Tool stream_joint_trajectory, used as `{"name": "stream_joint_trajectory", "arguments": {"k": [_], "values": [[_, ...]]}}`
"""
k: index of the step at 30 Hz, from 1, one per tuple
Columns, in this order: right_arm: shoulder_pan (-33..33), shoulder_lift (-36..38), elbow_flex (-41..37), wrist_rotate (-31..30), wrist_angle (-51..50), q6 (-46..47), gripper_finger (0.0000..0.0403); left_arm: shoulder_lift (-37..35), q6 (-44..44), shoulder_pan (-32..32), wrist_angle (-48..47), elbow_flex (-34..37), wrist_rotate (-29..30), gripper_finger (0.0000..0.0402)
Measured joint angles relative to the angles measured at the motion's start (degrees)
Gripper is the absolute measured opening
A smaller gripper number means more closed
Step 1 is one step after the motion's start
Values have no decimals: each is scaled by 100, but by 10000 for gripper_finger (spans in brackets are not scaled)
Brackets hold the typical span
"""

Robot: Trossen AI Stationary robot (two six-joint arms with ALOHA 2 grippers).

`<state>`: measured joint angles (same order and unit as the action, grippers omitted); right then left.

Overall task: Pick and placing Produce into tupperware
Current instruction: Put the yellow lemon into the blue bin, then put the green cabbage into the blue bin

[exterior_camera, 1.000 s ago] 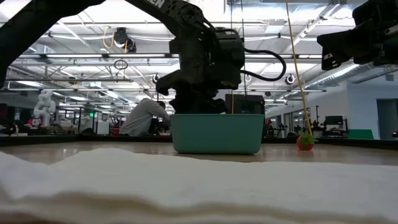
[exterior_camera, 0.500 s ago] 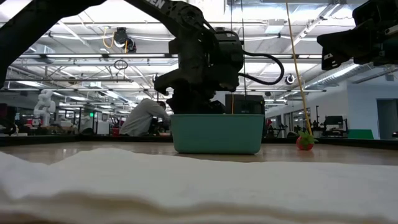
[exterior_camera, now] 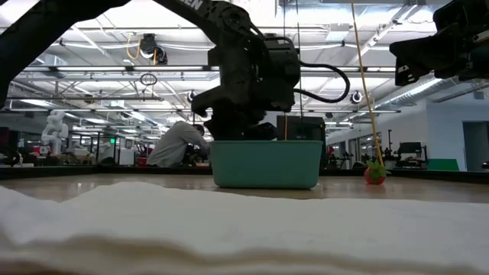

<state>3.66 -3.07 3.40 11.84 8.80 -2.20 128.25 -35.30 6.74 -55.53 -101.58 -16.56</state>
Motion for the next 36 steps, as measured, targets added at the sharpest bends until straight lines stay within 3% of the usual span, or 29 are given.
{"name": "stream_joint_trajectory", "arguments": {"k": [12, 36], "values": [[-2, 0, 0, 0, -2, 0, 0, 0, -18, 0, -316, -364, 22, 276], [-1, -2, 0, 1, -2, 0, 0, -180, -14, 18, -582, -396, 317, 276]]}}
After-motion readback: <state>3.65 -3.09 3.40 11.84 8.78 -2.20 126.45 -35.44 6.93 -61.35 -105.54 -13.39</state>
